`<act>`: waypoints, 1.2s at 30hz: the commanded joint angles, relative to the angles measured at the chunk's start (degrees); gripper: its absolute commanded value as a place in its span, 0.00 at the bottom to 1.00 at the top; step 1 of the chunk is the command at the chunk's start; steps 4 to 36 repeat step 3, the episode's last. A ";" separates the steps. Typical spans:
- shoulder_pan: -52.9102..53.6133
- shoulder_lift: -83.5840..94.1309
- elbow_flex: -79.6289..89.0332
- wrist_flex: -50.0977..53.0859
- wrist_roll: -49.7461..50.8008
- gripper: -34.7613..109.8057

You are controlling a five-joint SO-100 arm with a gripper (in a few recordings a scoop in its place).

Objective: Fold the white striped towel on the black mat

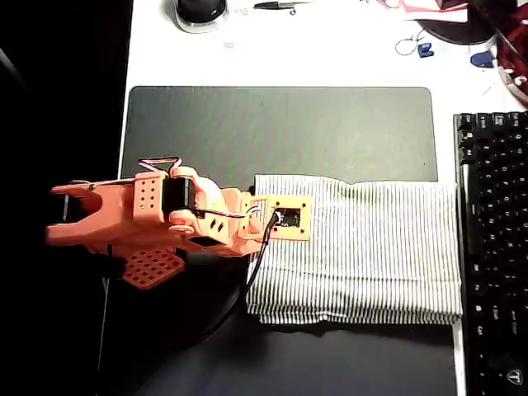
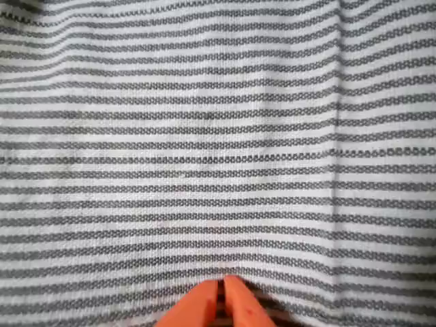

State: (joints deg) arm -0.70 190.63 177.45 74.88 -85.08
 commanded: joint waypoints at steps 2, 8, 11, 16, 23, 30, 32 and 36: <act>0.35 0.35 0.97 0.53 0.62 0.24; 0.35 0.35 0.97 0.53 0.62 0.24; 0.35 0.35 0.97 0.53 0.62 0.24; 0.35 0.35 0.97 0.53 0.62 0.24; 0.35 0.35 0.97 0.53 0.62 0.24; 0.35 0.35 0.97 0.53 0.62 0.24; 0.35 0.35 0.97 0.53 0.62 0.24; 0.35 0.35 0.97 0.53 0.62 0.24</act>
